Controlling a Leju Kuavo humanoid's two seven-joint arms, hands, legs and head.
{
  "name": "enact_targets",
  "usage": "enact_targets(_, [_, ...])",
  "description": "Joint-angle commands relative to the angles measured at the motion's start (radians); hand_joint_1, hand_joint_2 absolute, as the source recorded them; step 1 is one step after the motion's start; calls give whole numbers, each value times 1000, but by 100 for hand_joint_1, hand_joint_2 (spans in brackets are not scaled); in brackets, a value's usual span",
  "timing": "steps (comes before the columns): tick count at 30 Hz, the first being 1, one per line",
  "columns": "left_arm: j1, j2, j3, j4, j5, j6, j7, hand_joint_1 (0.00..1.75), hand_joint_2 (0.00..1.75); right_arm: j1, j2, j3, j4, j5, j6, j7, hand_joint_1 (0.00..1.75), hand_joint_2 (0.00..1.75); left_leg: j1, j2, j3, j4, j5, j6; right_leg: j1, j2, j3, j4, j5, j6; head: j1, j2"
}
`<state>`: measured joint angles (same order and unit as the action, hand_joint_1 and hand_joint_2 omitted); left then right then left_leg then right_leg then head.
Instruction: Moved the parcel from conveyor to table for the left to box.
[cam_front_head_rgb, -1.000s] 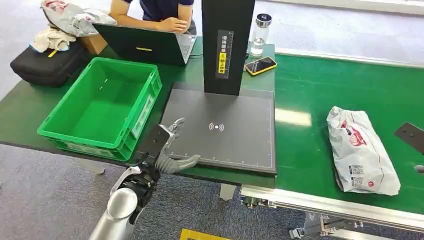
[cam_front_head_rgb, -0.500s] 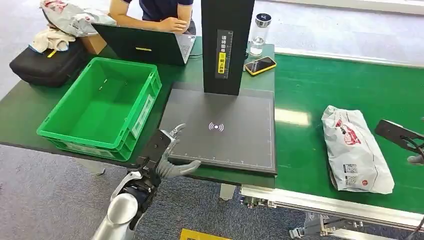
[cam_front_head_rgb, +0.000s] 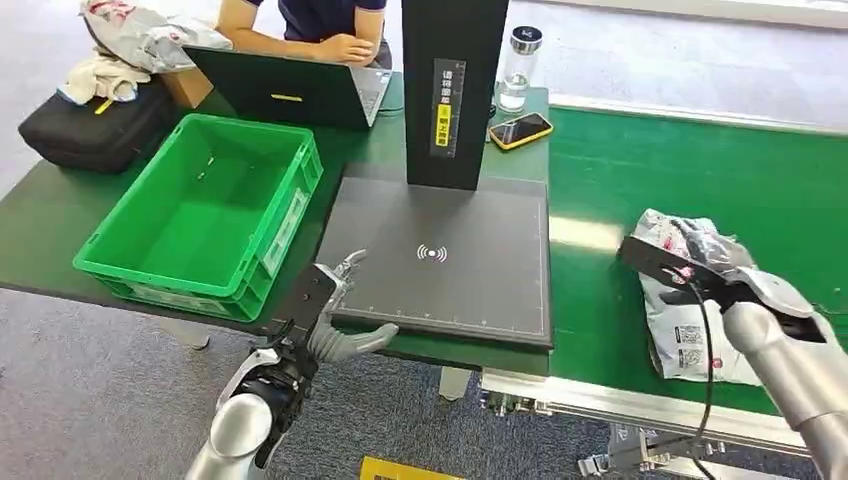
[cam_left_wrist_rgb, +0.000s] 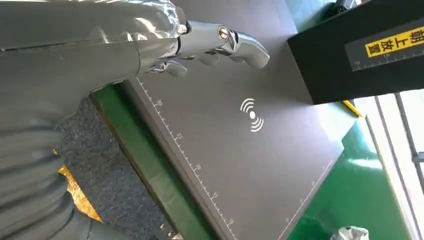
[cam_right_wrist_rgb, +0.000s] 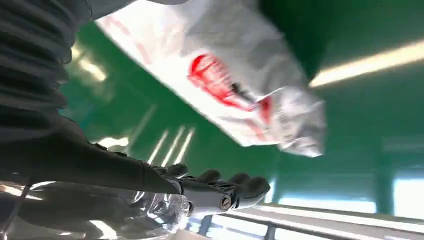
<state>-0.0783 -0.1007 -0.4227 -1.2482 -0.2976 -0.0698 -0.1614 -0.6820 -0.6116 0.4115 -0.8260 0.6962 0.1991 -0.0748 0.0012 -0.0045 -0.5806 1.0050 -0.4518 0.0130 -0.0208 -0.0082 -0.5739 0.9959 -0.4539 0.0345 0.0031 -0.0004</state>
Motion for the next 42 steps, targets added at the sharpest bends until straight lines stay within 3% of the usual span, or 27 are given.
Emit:
enact_targets(1, [-50, 21, 6, 57, 1, -1, -6, 0, 175, -160, 195, 149, 273, 22, -8, 2, 0, 175, 1, 10, 6, -3, -1, -2, 1, 10, 3, -3, 2, -3, 0, 0])
enact_targets(4, [-51, 25, 1, 58, 3, 2, -7, 0, 175, -174, 199, 169, 317, 37, -35, 21, 0, 175, 1, 3, 3, -1, 0, -1, 1, 3, 2, -2, 1, -2, 0, 0])
enact_targets(8, [-37, 29, 3, 41, 5, 9, -7, 0, 175, -212, 191, 181, 361, 77, -89, 104, 0, 175, 0, 5, 3, -1, -1, -1, 0, 5, 2, -1, 1, -3, 0, 0])
enact_targets(14, [-37, 29, 3, 40, 5, 9, -7, 0, 175, -215, 189, 180, 362, 78, -89, 104, 0, 175, 0, 2, 1, -1, 0, -1, 0, 2, 1, -1, 0, -2, 0, 0])
enact_targets(19, [-46, 32, -2, 50, 7, 12, -6, 0, 175, -245, 168, 173, 425, 99, -86, 195, 0, 175, 0, 2, 2, -1, 0, -2, 0, 2, 1, -1, 0, -3, 0, 0])
enact_targets(33, [-22, 38, 8, 24, 9, 21, -1, 0, 175, -191, 125, 94, 478, 72, -62, 234, 0, 175, 0, -1, 2, -1, 0, -1, 0, -2, 3, -2, 0, -3, 0, 0])
enact_targets(42, [-16, 32, 10, 10, 6, 30, 6, 0, 175, -165, 172, 64, 493, 55, -25, 216, 0, 175, 0, 1, 0, 0, 0, -1, 0, 0, 0, -1, 0, -1, 0, 0])
